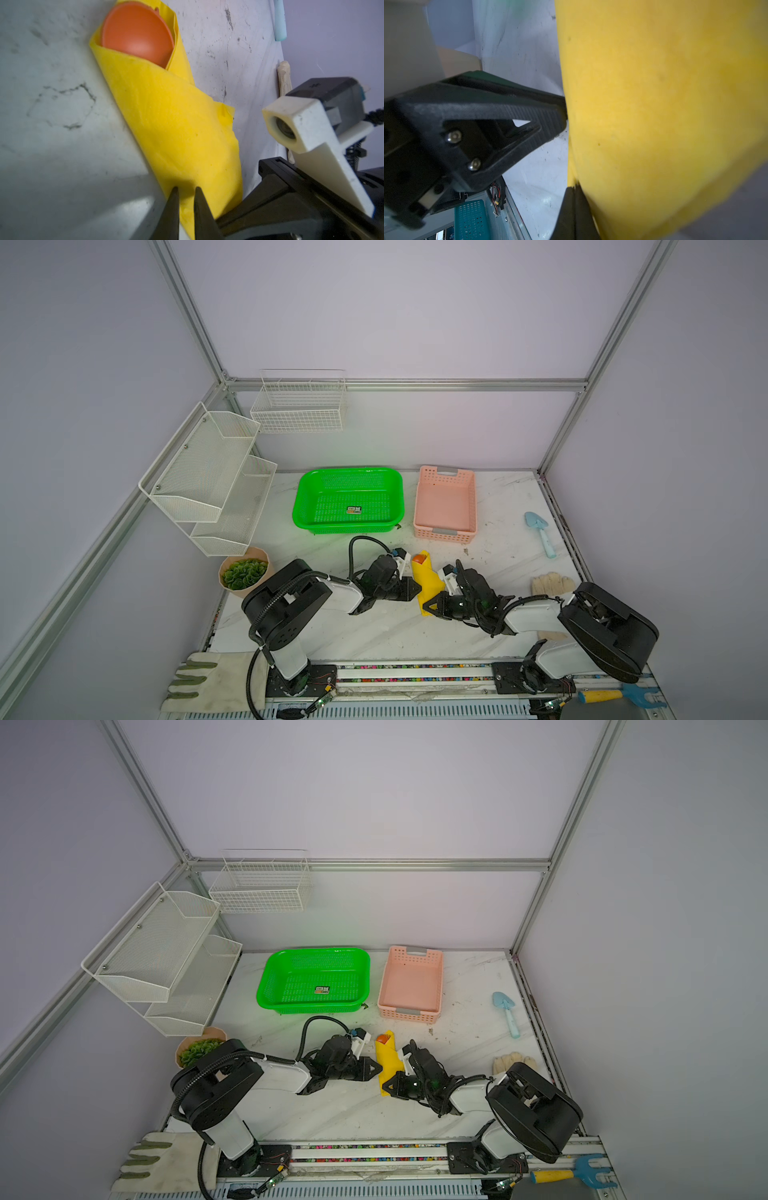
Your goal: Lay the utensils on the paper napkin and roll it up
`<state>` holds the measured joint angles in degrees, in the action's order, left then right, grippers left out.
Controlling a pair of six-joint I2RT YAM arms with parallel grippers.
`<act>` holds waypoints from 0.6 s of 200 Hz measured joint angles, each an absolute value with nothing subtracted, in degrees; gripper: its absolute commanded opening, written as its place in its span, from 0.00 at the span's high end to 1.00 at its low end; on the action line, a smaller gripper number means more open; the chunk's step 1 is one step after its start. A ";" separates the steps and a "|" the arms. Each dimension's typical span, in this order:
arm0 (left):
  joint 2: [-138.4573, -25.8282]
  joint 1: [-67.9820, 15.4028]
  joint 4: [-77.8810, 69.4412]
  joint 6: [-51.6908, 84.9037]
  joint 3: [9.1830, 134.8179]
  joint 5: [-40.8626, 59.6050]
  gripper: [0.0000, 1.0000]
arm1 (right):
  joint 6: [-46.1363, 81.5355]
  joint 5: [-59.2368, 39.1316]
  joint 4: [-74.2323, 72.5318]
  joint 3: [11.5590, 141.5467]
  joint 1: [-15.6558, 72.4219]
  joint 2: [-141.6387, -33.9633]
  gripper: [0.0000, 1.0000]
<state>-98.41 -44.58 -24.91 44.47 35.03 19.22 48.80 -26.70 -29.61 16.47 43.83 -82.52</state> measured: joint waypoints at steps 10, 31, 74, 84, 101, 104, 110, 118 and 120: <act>-98.80 -44.31 -24.32 44.10 35.90 19.25 0.84 | 48.80 -26.85 -30.00 16.47 43.83 -82.81 1.00; -99.85 -43.81 -23.81 43.62 37.67 19.31 0.84 | 48.82 -27.07 -30.74 16.47 43.83 -83.29 1.00; -101.19 -42.00 -22.50 42.35 39.72 19.81 0.84 | 48.82 -27.31 -31.42 16.40 43.83 -83.66 1.00; -101.19 -41.56 -22.11 42.15 39.86 19.86 0.84 | 48.82 -27.31 -31.70 16.29 43.83 -83.70 1.00; -101.21 -40.95 -21.52 41.74 39.88 19.92 0.85 | 48.82 -27.46 -32.21 16.23 43.83 -83.99 1.00; -101.25 -40.86 -21.47 41.69 39.88 19.94 0.84 | 48.82 -27.46 -32.36 16.23 43.83 -84.09 1.00; -101.34 -40.73 -21.41 41.34 39.88 19.94 0.85 | 48.82 -27.57 -32.56 16.23 43.83 -84.27 1.00; -101.51 -40.45 -21.37 41.17 39.88 20.01 0.85 | 48.82 -27.70 -32.69 16.23 43.83 -84.49 1.00; -101.56 -40.38 -21.37 41.10 39.88 20.03 0.85 | 48.82 -27.75 -32.77 16.23 43.83 -84.53 1.00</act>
<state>-101.56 -40.38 -21.37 41.10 39.88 20.03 48.82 -27.75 -32.77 16.23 43.83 -84.53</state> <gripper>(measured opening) 0.155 0.049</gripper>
